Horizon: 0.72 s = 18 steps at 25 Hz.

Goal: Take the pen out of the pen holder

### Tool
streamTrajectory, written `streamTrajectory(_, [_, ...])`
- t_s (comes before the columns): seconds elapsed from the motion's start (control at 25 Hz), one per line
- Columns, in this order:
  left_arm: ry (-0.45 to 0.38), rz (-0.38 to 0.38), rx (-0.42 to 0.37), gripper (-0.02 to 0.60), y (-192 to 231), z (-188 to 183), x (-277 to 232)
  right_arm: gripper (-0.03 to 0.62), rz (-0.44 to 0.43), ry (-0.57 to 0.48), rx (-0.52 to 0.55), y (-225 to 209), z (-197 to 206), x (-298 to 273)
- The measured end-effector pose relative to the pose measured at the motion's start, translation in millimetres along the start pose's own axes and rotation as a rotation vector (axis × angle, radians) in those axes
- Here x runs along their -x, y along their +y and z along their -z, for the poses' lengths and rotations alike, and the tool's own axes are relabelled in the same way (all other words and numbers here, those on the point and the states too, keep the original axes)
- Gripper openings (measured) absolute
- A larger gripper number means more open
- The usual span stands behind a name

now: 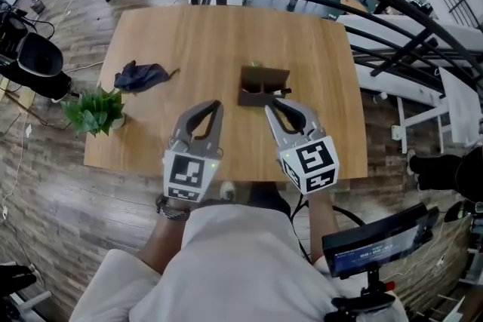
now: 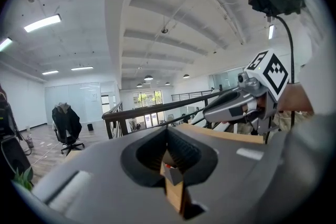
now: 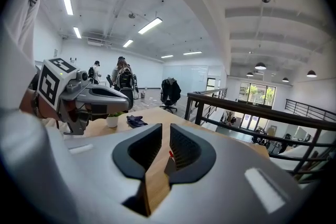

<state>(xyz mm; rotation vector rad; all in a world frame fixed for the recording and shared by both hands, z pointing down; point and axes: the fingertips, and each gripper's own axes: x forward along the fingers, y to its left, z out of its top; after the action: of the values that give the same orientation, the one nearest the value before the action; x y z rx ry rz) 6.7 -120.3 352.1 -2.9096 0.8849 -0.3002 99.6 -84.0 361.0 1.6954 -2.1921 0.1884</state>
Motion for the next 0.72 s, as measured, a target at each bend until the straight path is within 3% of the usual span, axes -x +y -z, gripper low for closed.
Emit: streamTrajectory(0.72, [0.087,-0.075,0.049,-0.002,6,28,-9,0.054,-0.107,0.088,0.046,-19,25,-56])
